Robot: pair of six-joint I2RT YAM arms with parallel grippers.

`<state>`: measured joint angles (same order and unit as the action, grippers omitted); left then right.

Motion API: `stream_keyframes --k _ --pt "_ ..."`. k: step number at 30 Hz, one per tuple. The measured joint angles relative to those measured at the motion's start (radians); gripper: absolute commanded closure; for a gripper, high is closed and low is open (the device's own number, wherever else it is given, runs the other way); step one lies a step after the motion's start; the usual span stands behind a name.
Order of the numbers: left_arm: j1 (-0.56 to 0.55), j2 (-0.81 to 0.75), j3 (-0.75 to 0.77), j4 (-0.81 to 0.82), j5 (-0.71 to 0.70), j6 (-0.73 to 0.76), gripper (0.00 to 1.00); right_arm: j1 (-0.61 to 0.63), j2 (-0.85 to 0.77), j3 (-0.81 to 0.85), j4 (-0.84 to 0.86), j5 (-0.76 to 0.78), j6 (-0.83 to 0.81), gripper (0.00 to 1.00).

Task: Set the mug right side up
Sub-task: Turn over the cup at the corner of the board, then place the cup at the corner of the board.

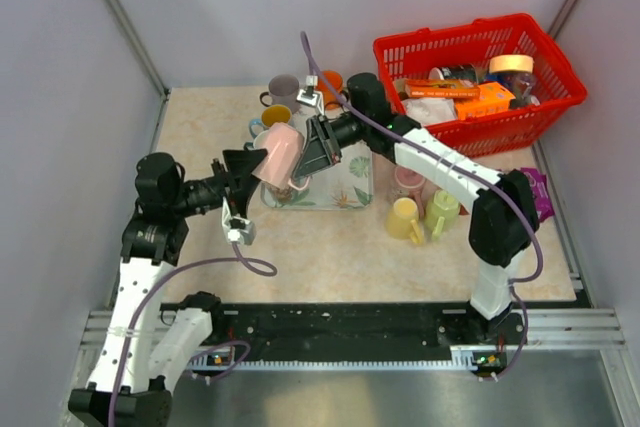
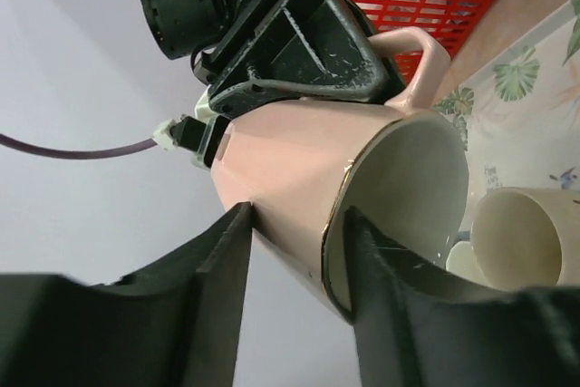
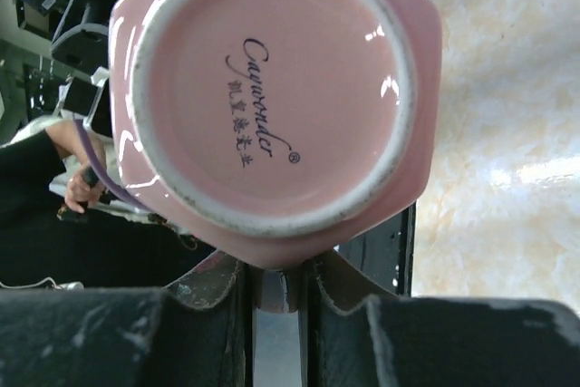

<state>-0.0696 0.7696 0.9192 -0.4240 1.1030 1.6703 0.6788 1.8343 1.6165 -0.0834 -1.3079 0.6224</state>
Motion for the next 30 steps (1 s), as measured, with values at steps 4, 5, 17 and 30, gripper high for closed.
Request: stream_keyframes --k 4,5,17,30 --pt "-0.052 0.012 -0.006 0.111 -0.064 -0.039 1.0 -0.008 0.016 -0.001 0.012 0.014 0.01 0.76" --pt "-0.074 0.013 -0.002 0.16 -0.083 -0.041 1.0 -0.008 0.022 -0.002 0.017 0.025 0.016 0.68" --pt "-0.164 -0.021 0.031 -0.134 -0.341 -0.195 1.0 -0.042 0.004 -0.089 -0.083 0.119 -0.103 0.39" --pt "-0.167 0.19 0.209 -0.812 -0.509 -0.763 1.0 -0.098 -0.267 -0.173 -0.375 0.637 -0.726 0.37"
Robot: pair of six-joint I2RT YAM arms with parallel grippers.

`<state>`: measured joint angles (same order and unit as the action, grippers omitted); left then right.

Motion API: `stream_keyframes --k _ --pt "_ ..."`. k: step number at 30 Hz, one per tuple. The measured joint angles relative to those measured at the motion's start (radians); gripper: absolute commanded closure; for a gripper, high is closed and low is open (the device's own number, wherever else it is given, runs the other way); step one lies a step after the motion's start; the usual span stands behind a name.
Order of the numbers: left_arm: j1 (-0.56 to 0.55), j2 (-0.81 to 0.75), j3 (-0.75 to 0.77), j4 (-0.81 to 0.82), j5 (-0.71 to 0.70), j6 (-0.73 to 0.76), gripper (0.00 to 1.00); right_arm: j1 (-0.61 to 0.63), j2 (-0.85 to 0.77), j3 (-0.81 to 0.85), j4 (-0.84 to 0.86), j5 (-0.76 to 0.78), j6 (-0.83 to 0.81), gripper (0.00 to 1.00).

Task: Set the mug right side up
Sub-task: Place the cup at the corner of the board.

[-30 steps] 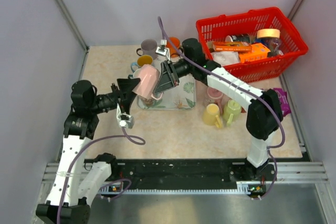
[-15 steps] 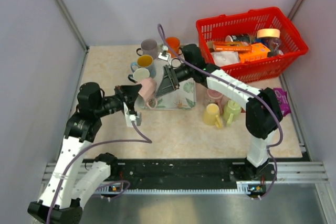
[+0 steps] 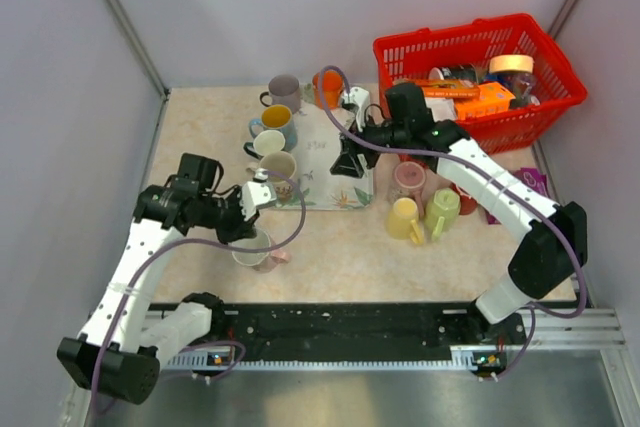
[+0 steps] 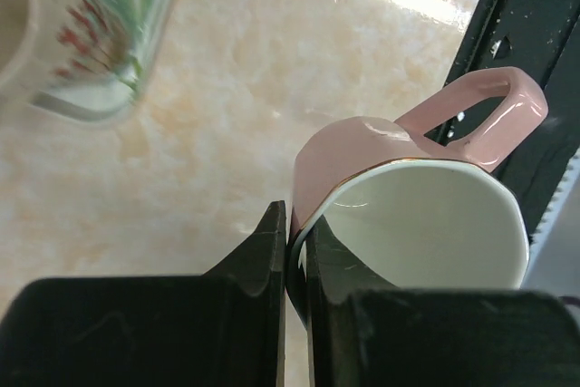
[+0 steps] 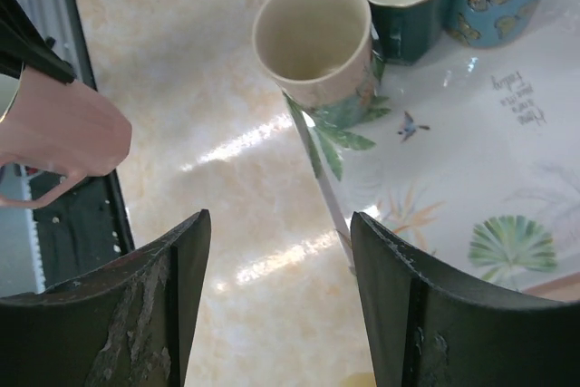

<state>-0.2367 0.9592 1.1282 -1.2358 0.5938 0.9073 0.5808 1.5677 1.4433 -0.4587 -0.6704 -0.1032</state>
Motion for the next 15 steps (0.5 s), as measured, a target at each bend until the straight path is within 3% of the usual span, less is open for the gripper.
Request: stream_keyframes --k 8,15 --pt "-0.012 0.061 -0.206 0.198 -0.081 -0.28 1.0 0.0 -0.012 -0.03 -0.055 0.088 -0.107 0.37" --pt "-0.017 0.113 -0.285 0.337 -0.13 -0.315 1.0 0.0 -0.044 -0.089 -0.085 0.098 -0.165 0.37"
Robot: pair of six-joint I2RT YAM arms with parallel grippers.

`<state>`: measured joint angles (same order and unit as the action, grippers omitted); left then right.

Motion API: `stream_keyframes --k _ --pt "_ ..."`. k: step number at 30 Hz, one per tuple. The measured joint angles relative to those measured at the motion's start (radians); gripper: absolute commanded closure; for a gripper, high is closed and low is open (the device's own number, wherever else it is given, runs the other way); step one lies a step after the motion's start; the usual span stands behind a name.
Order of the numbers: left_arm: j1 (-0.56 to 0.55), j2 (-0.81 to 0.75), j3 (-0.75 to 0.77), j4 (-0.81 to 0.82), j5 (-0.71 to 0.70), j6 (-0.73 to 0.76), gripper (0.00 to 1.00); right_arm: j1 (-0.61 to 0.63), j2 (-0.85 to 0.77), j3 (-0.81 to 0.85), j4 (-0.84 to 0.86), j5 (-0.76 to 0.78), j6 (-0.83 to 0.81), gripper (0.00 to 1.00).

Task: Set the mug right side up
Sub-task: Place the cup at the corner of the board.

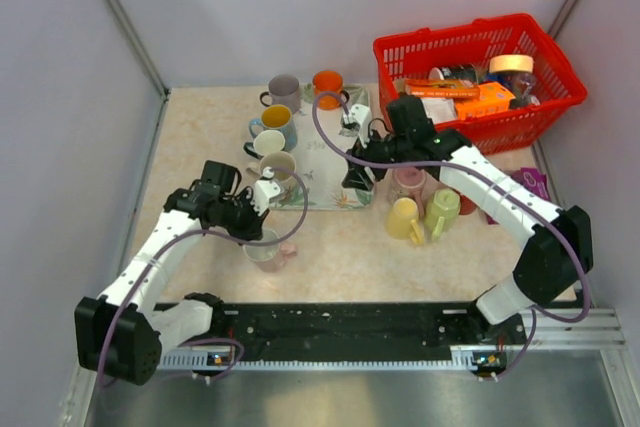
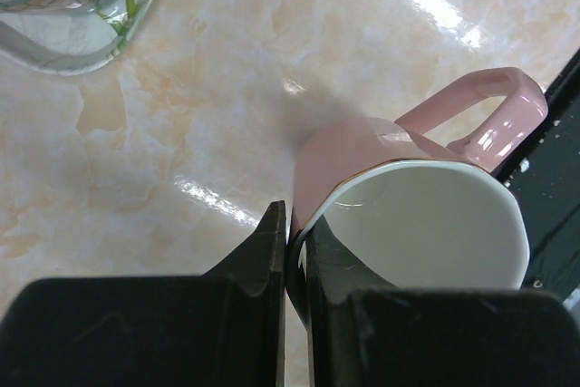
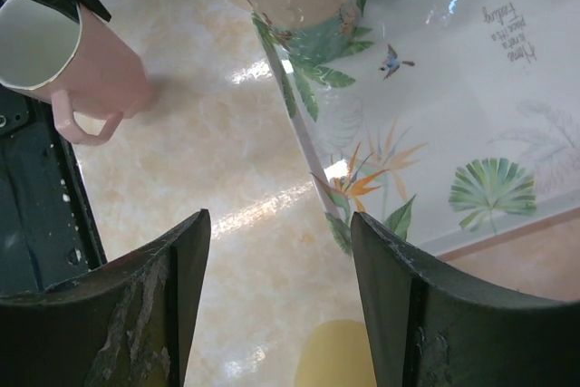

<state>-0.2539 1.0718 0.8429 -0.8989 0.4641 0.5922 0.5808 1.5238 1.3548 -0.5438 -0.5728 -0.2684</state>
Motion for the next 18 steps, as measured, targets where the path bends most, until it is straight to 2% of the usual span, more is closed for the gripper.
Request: stream_keyframes --k 7,13,18 --pt "-0.003 0.048 -0.043 0.115 -0.083 -0.05 1.0 0.0 0.0 -0.003 -0.007 0.013 -0.034 0.37" --pt "-0.003 0.04 -0.061 0.164 -0.093 -0.081 0.59 0.012 0.005 -0.003 -0.027 0.029 -0.056 0.34" --pt "-0.003 0.008 -0.036 0.136 -0.096 -0.109 0.44 0.069 0.017 -0.006 -0.043 0.087 -0.114 0.34"
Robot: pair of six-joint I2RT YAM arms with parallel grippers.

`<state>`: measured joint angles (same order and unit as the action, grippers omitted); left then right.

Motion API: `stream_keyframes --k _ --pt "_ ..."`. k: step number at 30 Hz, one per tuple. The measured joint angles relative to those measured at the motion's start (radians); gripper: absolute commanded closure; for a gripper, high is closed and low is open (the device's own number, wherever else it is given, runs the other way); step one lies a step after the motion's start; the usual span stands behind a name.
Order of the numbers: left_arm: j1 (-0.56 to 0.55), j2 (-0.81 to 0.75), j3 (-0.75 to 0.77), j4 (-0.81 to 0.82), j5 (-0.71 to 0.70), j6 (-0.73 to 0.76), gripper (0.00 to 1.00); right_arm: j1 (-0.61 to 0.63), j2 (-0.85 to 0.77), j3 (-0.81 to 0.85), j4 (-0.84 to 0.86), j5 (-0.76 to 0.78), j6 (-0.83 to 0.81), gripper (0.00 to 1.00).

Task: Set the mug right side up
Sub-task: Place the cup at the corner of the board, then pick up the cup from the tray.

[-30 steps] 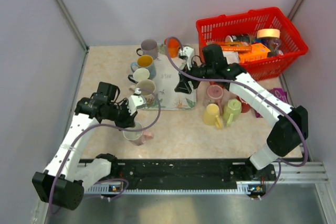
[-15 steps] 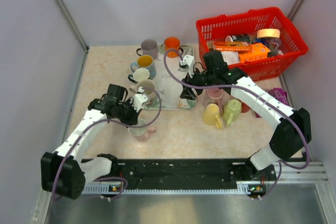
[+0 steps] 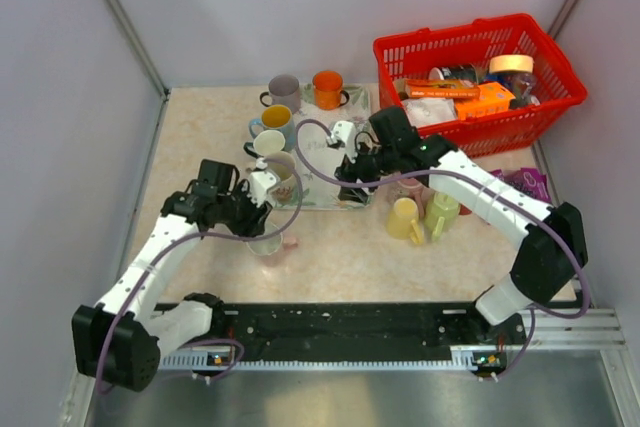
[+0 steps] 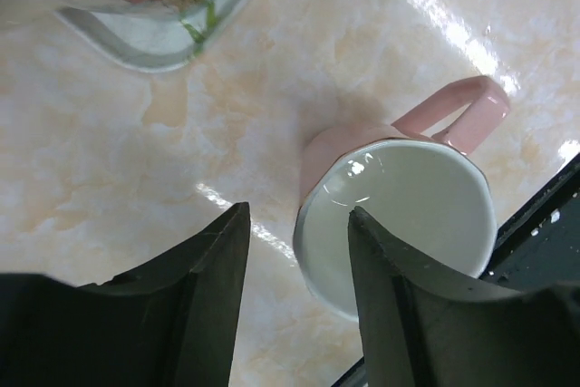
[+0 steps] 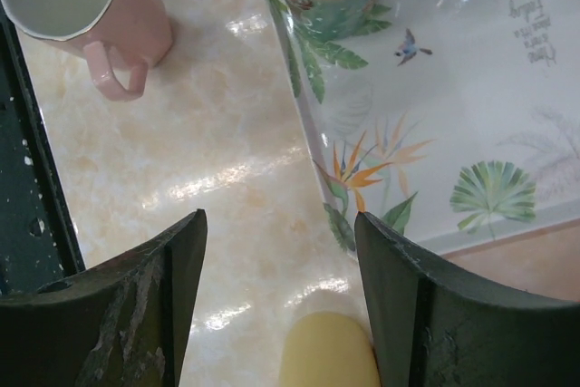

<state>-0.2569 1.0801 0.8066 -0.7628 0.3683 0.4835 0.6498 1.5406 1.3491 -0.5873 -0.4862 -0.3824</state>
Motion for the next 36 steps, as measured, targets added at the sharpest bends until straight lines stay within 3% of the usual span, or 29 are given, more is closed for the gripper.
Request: stream_keyframes --k 7,12,18,24,25,28,30,31,36 --pt "0.025 -0.213 0.137 -0.033 -0.065 -0.05 0.29 0.111 0.08 0.014 -0.013 0.017 -0.046 0.34" --pt "0.057 -0.312 0.2 -0.038 -0.187 -0.211 0.28 0.233 0.201 0.096 -0.022 0.037 -0.084 0.34" --pt "0.341 -0.347 0.205 -0.077 -0.244 -0.544 0.28 0.337 0.312 0.169 -0.007 0.043 -0.078 0.34" --pt "0.406 -0.415 0.194 -0.117 -0.251 -0.684 0.28 0.376 0.39 0.191 -0.006 0.044 -0.058 0.37" --pt "0.407 -0.429 0.194 -0.121 -0.25 -0.695 0.28 0.378 0.397 0.191 -0.005 0.044 -0.058 0.39" --pt "0.408 -0.439 0.194 -0.121 -0.251 -0.718 0.29 0.38 0.415 0.193 -0.005 0.045 -0.055 0.59" --pt "0.409 -0.434 0.19 -0.121 -0.251 -0.727 0.29 0.382 0.429 0.2 -0.003 0.045 -0.056 0.81" --pt "0.409 -0.433 0.188 -0.121 -0.25 -0.732 0.29 0.383 0.435 0.205 -0.005 0.04 -0.056 1.0" --pt "0.41 -0.427 0.186 -0.121 -0.251 -0.744 0.29 0.385 0.438 0.216 -0.014 0.056 -0.089 1.0"
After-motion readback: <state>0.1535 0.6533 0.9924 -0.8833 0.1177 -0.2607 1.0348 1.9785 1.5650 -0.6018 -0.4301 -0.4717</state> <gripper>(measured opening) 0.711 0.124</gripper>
